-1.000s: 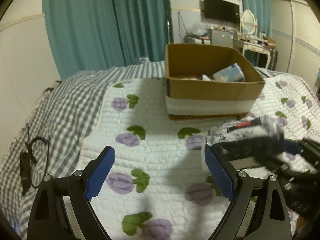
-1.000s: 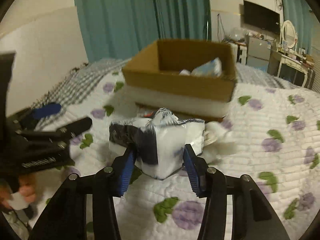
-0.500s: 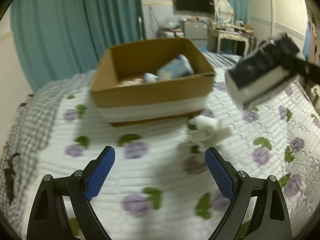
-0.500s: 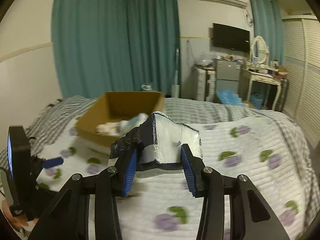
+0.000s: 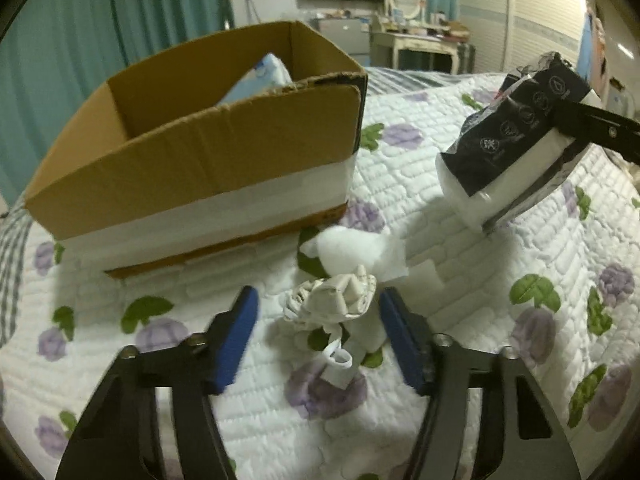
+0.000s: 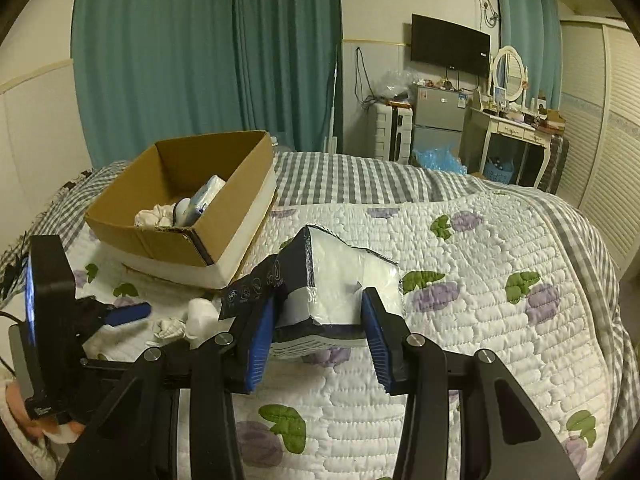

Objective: Organize soft objects
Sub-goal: 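Grasp the small white sock bundle with the left tool while the right tool holds the pack, then carry both items over the box and open both tools to drop them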

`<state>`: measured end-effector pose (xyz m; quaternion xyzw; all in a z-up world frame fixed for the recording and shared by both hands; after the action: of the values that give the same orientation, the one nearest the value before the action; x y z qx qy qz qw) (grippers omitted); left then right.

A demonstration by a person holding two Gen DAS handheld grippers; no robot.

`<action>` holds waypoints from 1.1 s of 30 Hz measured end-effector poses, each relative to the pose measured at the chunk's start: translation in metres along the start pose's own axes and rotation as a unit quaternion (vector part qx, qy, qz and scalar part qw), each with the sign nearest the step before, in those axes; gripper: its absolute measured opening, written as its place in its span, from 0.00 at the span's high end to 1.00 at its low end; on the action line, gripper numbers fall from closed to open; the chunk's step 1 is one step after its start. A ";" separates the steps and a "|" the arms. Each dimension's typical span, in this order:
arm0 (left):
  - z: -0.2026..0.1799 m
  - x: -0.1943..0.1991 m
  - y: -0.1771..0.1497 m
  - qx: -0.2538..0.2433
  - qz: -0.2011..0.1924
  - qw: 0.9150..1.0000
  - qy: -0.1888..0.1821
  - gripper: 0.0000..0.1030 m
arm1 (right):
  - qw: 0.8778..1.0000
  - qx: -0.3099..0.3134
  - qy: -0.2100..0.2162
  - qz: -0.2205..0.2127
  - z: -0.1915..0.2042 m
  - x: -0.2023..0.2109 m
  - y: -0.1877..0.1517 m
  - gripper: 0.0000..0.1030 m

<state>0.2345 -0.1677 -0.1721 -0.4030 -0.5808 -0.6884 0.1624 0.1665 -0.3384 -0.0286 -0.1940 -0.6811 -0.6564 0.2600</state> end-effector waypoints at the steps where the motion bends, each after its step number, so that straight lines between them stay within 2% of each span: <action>1: 0.001 -0.002 0.000 -0.003 0.001 1.000 -0.005 0.63 | 1.000 -0.001 0.001 -0.002 -0.001 0.001 0.001 0.59; 3: 0.000 -0.003 0.001 -0.008 0.000 1.000 -0.021 0.73 | 1.000 0.000 0.001 -0.003 0.000 0.002 0.001 0.59; 5: -0.003 -0.001 0.004 -0.020 -0.004 0.999 -0.027 0.77 | 1.000 0.001 -0.001 -0.005 0.002 0.004 0.002 0.59; 11: -0.014 0.027 0.006 -0.032 -0.024 0.999 -0.035 0.79 | 1.000 -0.004 -0.002 -0.015 0.004 0.021 0.008 0.59; 14: -0.011 0.051 0.009 -0.036 -0.034 0.998 -0.027 0.79 | 1.000 0.000 -0.001 -0.027 0.011 0.038 0.016 0.59; 18: -0.007 0.089 0.019 -0.034 -0.056 0.998 -0.010 0.79 | 0.998 0.012 0.002 -0.055 0.027 0.067 0.040 0.59; 25: 0.020 0.157 0.067 -0.029 -0.109 0.993 0.021 0.78 | 0.993 0.040 0.011 -0.107 0.067 0.100 0.102 0.59; 29: 0.045 0.173 0.096 -0.018 -0.135 0.990 0.032 0.77 | 0.991 0.045 0.015 -0.124 0.089 0.091 0.142 0.59; 33: 0.066 0.168 0.117 -0.013 -0.147 0.988 0.039 0.76 | 0.991 0.046 0.022 -0.125 0.109 0.060 0.172 0.59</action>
<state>0.2353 -0.0972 0.0310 -0.2887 -0.6179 -0.7273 0.0766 0.2123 -0.2236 0.1445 -0.0806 -0.7233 -0.6561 0.1996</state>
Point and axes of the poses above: each gripper's, at about its wrist camera, not at the fingertips, and x roughly against the way its jaws point, z to its left, y to its top, the point moved 8 cm from there along -x, roughly the way its jaws point, and after that the axes turned 6 degrees about -y, right-handed, at the moved point
